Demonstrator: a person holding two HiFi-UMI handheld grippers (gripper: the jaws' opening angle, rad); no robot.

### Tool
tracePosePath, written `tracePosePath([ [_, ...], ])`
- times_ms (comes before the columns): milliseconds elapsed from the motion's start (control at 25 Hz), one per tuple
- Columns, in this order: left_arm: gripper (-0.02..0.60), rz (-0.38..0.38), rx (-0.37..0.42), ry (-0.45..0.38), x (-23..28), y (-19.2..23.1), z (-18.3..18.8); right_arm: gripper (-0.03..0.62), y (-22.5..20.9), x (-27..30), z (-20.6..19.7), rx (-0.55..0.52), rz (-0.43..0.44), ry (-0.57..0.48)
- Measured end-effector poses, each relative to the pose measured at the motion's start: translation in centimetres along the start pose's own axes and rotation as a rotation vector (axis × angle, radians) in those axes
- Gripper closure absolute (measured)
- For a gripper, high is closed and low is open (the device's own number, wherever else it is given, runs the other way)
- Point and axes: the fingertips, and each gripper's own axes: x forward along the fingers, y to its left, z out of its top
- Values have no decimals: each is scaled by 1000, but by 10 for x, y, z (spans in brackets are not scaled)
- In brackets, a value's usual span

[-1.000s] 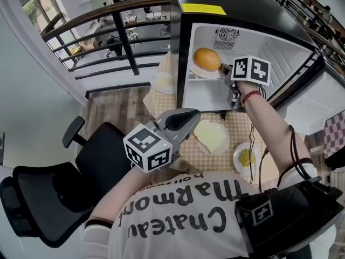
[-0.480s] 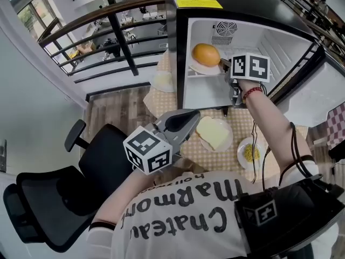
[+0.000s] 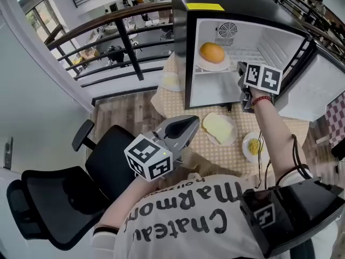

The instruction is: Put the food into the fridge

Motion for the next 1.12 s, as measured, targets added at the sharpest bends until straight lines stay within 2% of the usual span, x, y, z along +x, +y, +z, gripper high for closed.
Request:
tracePosePath([
  [120, 574, -19, 14, 15, -11, -16, -4, 560, 8, -31, -20, 49, 12, -18],
  [280, 574, -52, 17, 32, -27, -46, -13, 571, 28, -79, -54, 89, 27, -37],
  [480, 574, -45, -17, 45, -52, -75, -27, 574, 41, -141, -115, 192, -5, -26],
  [600, 574, -31, -16, 33, -73, -93, -32, 576, 54, -183, -150, 230, 8, -20],
  [880, 574, -29, -58, -12, -109, -134, -35, 579, 79, -273, -192, 280, 65, -68],
  [1000, 574, -27, -70, -19, -118, -149, -41, 579, 87, -298, -203, 302, 101, -69],
  [1120, 574, -14, -79, -25, -126, -157, -43, 579, 89, -316, -210, 299, 96, -67],
])
